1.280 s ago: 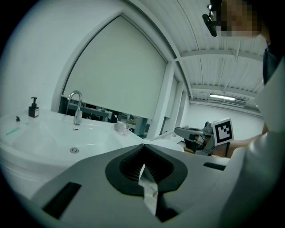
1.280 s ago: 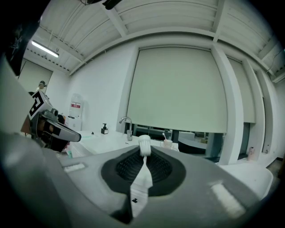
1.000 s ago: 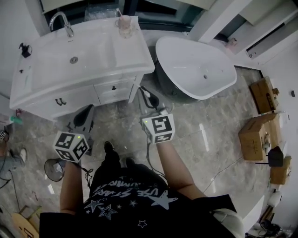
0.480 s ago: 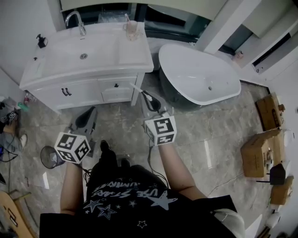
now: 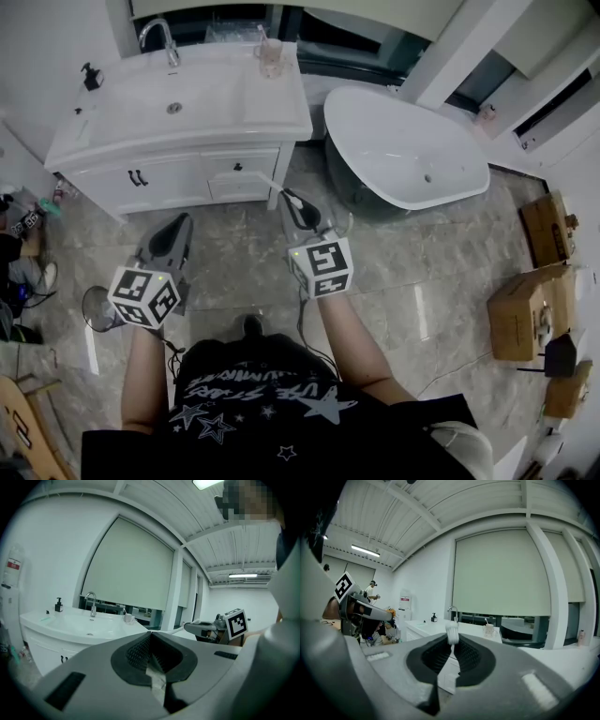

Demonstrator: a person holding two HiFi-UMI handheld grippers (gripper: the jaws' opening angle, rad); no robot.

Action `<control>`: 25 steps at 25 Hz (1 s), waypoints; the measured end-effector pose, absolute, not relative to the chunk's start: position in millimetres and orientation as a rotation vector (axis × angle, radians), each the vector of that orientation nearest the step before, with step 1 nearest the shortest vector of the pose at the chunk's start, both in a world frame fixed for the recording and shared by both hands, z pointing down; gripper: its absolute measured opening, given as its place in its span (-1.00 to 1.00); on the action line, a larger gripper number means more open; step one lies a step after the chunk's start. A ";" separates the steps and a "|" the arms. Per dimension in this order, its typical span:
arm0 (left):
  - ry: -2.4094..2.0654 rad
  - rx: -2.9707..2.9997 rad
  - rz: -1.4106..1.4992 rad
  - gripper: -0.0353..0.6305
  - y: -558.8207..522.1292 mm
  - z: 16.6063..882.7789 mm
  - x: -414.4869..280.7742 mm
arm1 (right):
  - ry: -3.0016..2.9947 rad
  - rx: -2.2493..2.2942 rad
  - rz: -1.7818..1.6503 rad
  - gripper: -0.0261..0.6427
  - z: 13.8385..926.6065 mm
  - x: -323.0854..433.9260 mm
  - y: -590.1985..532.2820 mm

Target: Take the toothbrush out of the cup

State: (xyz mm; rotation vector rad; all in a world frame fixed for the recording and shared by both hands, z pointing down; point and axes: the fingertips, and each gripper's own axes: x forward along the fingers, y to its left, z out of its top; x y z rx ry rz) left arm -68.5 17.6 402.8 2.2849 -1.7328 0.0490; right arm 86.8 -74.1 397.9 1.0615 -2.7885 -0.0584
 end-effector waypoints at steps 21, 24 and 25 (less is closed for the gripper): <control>-1.617 2.348 0.010 -0.87 144.3 406.3 -122.5 | -2.692 1.110 -0.109 -0.87 397.8 25.0 63.9; -1.605 2.358 0.014 -0.87 167.5 406.2 -132.7 | -2.680 1.131 -0.109 -0.87 398.0 17.1 87.9; -1.601 2.362 0.014 -0.87 175.0 405.4 -135.7 | -2.678 1.133 -0.110 -0.87 397.7 13.8 96.3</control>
